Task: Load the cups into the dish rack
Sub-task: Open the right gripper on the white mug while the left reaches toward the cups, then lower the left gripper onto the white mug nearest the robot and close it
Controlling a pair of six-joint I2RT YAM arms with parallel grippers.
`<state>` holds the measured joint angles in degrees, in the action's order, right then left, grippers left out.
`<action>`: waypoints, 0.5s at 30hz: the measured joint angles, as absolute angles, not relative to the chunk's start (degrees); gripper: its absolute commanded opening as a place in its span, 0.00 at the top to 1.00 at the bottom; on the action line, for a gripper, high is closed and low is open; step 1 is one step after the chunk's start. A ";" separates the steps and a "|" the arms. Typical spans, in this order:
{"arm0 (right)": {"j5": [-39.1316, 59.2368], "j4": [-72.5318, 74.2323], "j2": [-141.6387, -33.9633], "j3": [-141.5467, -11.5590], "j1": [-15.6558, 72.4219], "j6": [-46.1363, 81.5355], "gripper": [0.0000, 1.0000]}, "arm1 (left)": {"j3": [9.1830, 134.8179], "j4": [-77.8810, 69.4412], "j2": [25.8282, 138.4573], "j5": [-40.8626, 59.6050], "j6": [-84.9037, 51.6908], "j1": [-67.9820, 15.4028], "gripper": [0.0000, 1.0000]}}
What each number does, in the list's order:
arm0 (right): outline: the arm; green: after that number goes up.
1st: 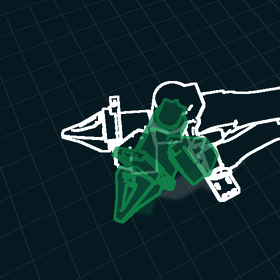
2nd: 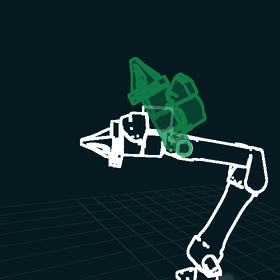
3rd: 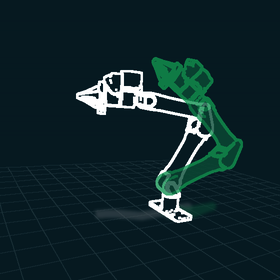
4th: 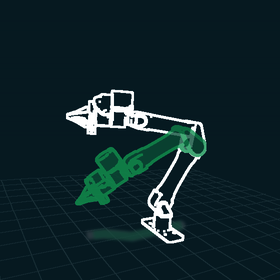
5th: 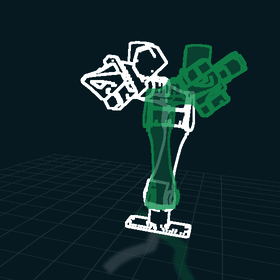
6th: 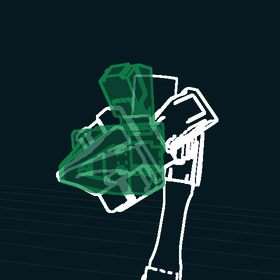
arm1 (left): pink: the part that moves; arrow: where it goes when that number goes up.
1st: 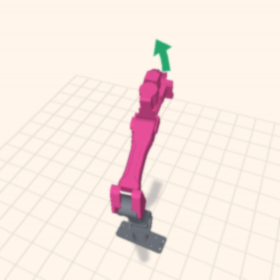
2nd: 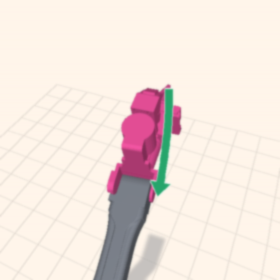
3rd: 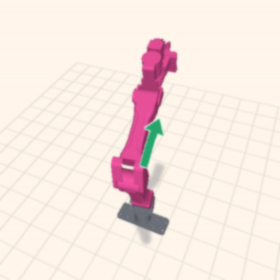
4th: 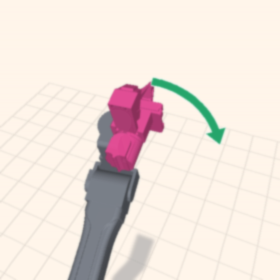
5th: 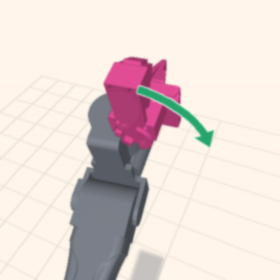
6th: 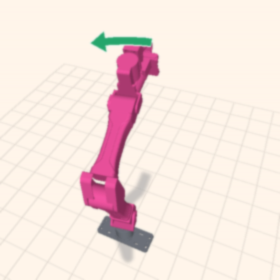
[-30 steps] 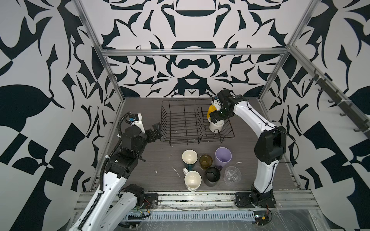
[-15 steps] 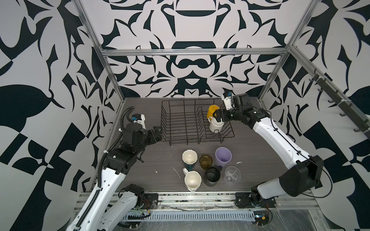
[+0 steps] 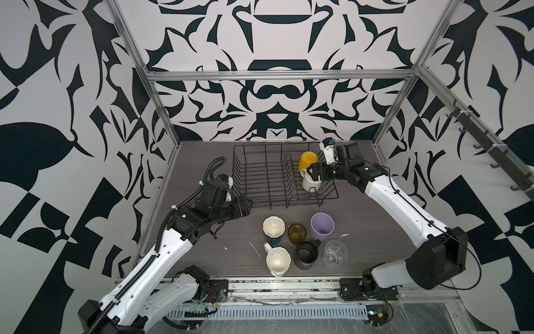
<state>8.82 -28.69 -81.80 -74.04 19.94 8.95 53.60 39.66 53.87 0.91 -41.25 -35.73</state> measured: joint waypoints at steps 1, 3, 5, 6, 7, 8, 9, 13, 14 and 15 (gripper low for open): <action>8.84 -28.56 -81.78 -73.78 19.94 8.93 0.08 | 53.60 39.86 54.52 0.21 -41.91 -37.04 0.28; 8.82 -28.47 -81.69 -73.28 19.97 8.93 0.08 | 53.60 40.38 55.99 -1.61 -43.48 -40.40 0.28; 8.80 -28.40 -81.67 -72.97 19.94 8.93 0.08 | 53.60 41.28 56.77 -3.42 -45.12 -43.92 0.29; 8.80 -28.38 -81.58 -72.73 19.94 8.93 0.08 | 53.60 41.87 56.88 -4.27 -45.91 -45.74 0.29; 8.80 -28.40 -81.49 -72.55 19.94 8.93 0.08 | 53.60 42.52 56.93 -5.21 -46.87 -47.88 0.28; 8.78 -28.42 -81.25 -72.29 19.94 8.93 0.08 | 53.60 43.09 56.93 -6.11 -47.83 -49.98 0.28; 8.78 -28.42 -80.99 -72.05 19.94 8.91 0.08 | 53.60 43.66 56.95 -7.11 -49.04 -52.42 0.29; 8.75 -28.40 -80.14 -71.88 19.94 8.91 0.08 | 53.60 45.82 57.76 -10.24 -53.43 -60.51 0.29; 8.75 -28.40 -79.90 -71.81 19.94 8.91 0.08 | 53.60 46.48 58.30 -11.18 -54.72 -62.83 0.29; 8.75 -28.45 -79.75 -71.81 19.94 8.91 0.08 | 53.60 46.85 58.70 -11.88 -55.68 -64.34 0.29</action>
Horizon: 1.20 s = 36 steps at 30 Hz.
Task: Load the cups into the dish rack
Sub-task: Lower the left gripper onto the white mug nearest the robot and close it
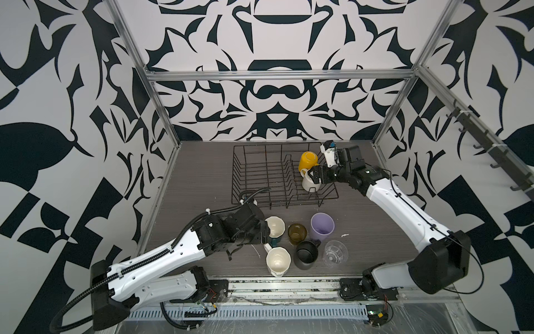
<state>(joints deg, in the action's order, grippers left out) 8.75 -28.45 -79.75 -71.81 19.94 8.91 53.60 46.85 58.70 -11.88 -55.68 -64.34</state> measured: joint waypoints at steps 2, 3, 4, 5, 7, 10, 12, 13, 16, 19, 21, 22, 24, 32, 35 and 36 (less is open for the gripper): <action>8.75 -28.40 -79.35 -71.70 19.94 8.91 0.08 | 53.60 47.68 59.81 -13.06 -58.08 -68.10 0.29; 8.75 -28.40 -79.15 -71.59 19.94 8.91 0.08 | 53.60 47.90 60.20 -13.34 -58.96 -69.41 0.29; 8.75 -28.42 -78.96 -71.46 19.94 8.91 0.08 | 53.60 48.07 60.73 -13.78 -60.07 -71.24 0.29; 8.75 -28.42 -78.76 -71.31 19.94 8.91 0.08 | 53.60 48.29 61.23 -14.20 -60.99 -72.73 0.29; 8.73 -28.42 -78.52 -70.96 19.94 8.91 0.08 | 53.60 48.93 62.24 -14.76 -62.37 -75.24 0.29; 8.75 -28.42 -78.24 -70.19 19.94 8.91 0.08 | 53.60 49.52 63.79 -15.14 -63.77 -77.65 0.29; 8.78 -28.42 -78.11 -69.71 19.94 8.93 0.08 | 53.60 49.56 64.55 -15.00 -64.47 -78.24 0.30; 8.80 -28.42 -78.04 -69.58 19.97 8.93 0.08 | 53.60 49.56 64.79 -14.94 -64.69 -78.43 0.30; 8.80 -28.38 -78.02 -69.34 19.97 8.93 0.08 | 53.60 49.54 65.63 -14.46 -65.17 -78.85 0.31; 8.80 -28.40 -78.02 -69.01 19.94 8.93 0.08 | 53.60 49.45 66.24 -14.13 -65.32 -79.11 0.32; 8.80 -28.45 -78.02 -68.90 19.94 8.95 0.08 | 53.60 48.90 66.76 -13.96 -65.45 -79.15 0.34; 8.80 -28.42 -78.02 -68.88 19.94 8.95 0.08 | 53.60 48.69 67.13 -13.82 -65.54 -79.13 0.35; 8.80 -28.40 -77.91 -68.79 19.94 8.95 0.08 | 53.60 48.53 68.38 -13.50 -65.60 -79.15 0.36; 8.82 -28.40 -77.49 -68.36 19.94 8.95 0.08 | 53.60 48.14 72.42 -12.10 -65.82 -79.15 0.41; 8.84 -28.40 -77.49 -68.20 19.94 8.95 0.08 | 53.60 47.37 72.47 -11.62 -66.00 -79.15 0.44; 8.84 -28.38 -77.49 -68.20 19.94 8.95 0.08 | 53.60 47.16 72.66 -11.51 -66.02 -79.13 0.46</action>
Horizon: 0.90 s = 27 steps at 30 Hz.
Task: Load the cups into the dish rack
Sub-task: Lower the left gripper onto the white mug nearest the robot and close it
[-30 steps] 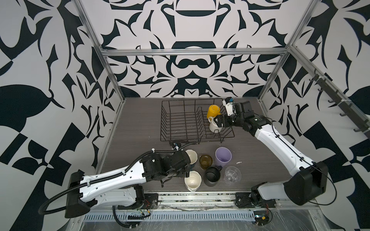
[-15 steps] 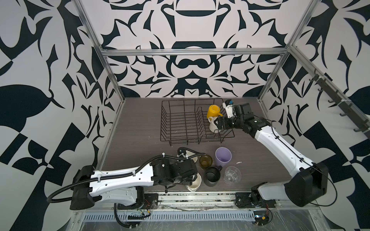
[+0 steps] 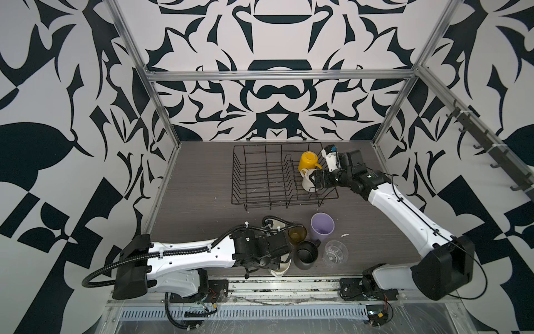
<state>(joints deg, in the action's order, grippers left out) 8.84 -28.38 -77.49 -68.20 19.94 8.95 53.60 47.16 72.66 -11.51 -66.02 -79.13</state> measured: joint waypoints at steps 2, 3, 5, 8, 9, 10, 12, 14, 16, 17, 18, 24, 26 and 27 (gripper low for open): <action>8.84 -28.38 -77.49 -68.18 19.94 8.95 0.08 | 53.60 46.92 73.54 -11.33 -66.00 -79.13 0.48; 8.84 -28.38 -77.49 -68.18 19.94 8.93 0.08 | 53.60 46.87 74.24 -11.20 -66.02 -79.13 0.49; 8.84 -28.38 -77.49 -68.18 19.94 8.93 0.08 | 53.60 46.68 75.33 -10.90 -66.02 -79.07 0.50; 8.84 -28.38 -77.49 -68.16 19.94 8.93 0.08 | 53.54 46.13 76.29 -10.22 -66.00 -78.81 0.53; 8.84 -28.38 -77.49 -68.14 19.94 8.93 0.08 | 53.47 46.00 76.47 -10.09 -66.02 -78.70 0.55; 8.84 -28.34 -77.45 -68.05 19.94 8.93 0.08 | 53.39 46.00 76.51 -10.00 -66.00 -78.65 0.57; 8.84 -28.38 -77.36 -67.83 19.94 8.93 0.08 | 53.21 45.95 76.51 -9.87 -66.13 -78.43 0.60; 8.84 -28.38 -77.28 -67.75 19.94 8.93 0.08 | 53.08 45.98 76.51 -9.78 -66.15 -78.19 0.62; 8.84 -28.34 -77.28 -67.75 19.94 8.93 0.08 | 52.80 45.91 76.51 -9.74 -66.22 -78.00 0.66; 8.84 -28.36 -77.28 -67.75 19.94 8.93 0.08 | 52.75 45.93 76.51 -9.72 -66.24 -77.93 0.68; 8.84 -28.36 -77.28 -67.75 19.94 8.93 0.08 | 52.73 46.00 76.51 -9.74 -66.26 -77.84 0.70; 8.84 -28.34 -77.28 -67.70 19.94 8.93 0.08 | 52.23 46.30 76.51 -9.96 -66.43 -77.54 0.79; 8.84 -28.32 -77.28 -67.64 19.94 8.93 0.08 | 52.14 46.35 76.51 -10.07 -66.61 -77.52 0.82; 8.84 -28.32 -77.28 -67.59 19.94 8.93 0.08 | 52.12 46.30 76.51 -10.15 -66.57 -77.49 0.84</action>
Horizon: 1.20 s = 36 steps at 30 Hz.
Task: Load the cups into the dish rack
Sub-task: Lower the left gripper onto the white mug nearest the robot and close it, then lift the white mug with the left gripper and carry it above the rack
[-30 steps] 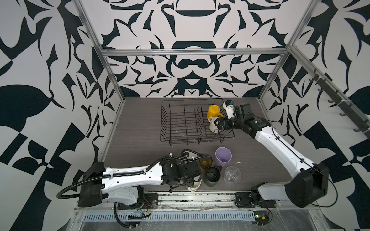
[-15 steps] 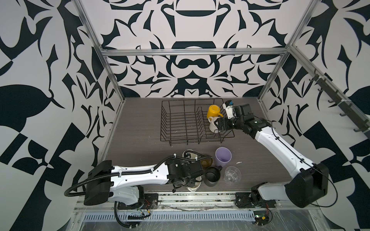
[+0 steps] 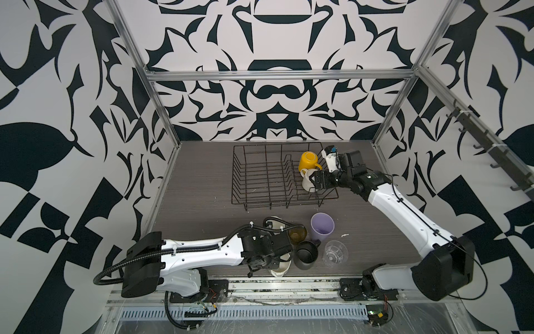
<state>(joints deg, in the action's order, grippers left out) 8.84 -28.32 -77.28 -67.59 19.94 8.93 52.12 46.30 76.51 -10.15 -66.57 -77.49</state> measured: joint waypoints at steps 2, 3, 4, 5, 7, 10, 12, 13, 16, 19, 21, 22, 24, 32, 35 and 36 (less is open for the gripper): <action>8.84 -28.29 -77.28 -67.55 19.94 8.93 0.08 | 52.03 46.94 76.49 -10.35 -66.74 -77.47 0.88; 8.84 -28.27 -77.28 -67.53 19.94 8.93 0.08 | 51.94 47.40 76.47 -10.33 -66.78 -77.47 0.90; 8.91 -28.21 -77.28 -67.48 19.94 8.93 0.08 | 51.75 47.62 76.47 -10.20 -67.02 -77.47 0.91; 8.99 -28.01 -77.28 -67.40 19.94 8.93 0.08 | 51.70 47.68 76.47 -10.26 -67.11 -77.47 0.92; 9.21 -27.86 -77.28 -67.22 19.94 8.95 0.08 | 51.68 47.83 76.38 -10.28 -67.37 -77.47 0.95; 9.56 -27.46 -77.28 -66.87 19.94 9.04 0.08 | 51.31 48.38 75.77 -10.50 -67.96 -77.47 1.00; 9.87 -27.33 -77.28 -66.85 19.94 9.13 0.08 | 50.98 49.10 74.89 -10.83 -68.34 -77.47 1.00; 9.96 -27.14 -77.28 -66.85 19.94 9.13 0.08 | 50.89 49.74 74.11 -11.05 -68.64 -77.47 1.00; 10.20 -26.96 -77.30 -66.85 19.94 9.15 0.08 | 50.70 51.37 71.57 -11.75 -69.28 -77.47 1.00; 10.37 -26.70 -77.30 -66.85 19.94 9.17 0.08 | 50.09 53.04 68.42 -12.93 -70.22 -77.47 1.00; 10.52 -26.59 -77.30 -66.85 19.94 9.19 0.08 | 49.47 54.41 66.06 -13.89 -71.09 -77.47 1.00; 10.61 -26.52 -77.30 -66.85 19.94 9.26 0.08 | 49.12 55.27 64.75 -14.35 -71.57 -77.47 1.00; 10.87 -26.24 -77.30 -66.85 19.94 9.39 0.08 | 48.93 57.84 61.73 -15.31 -72.66 -77.47 1.00; 11.88 -25.43 -78.19 -66.85 19.97 10.15 0.08 | 49.04 70.35 46.59 -21.91 -78.56 -77.47 1.00; 12.08 -25.41 -78.46 -66.85 19.94 10.24 0.08 | 51.07 77.45 43.64 -25.96 -80.93 -77.47 1.00; 12.29 -25.41 -78.46 -66.85 19.94 10.24 0.08 | 52.40 79.88 42.89 -27.79 -81.60 -77.47 1.00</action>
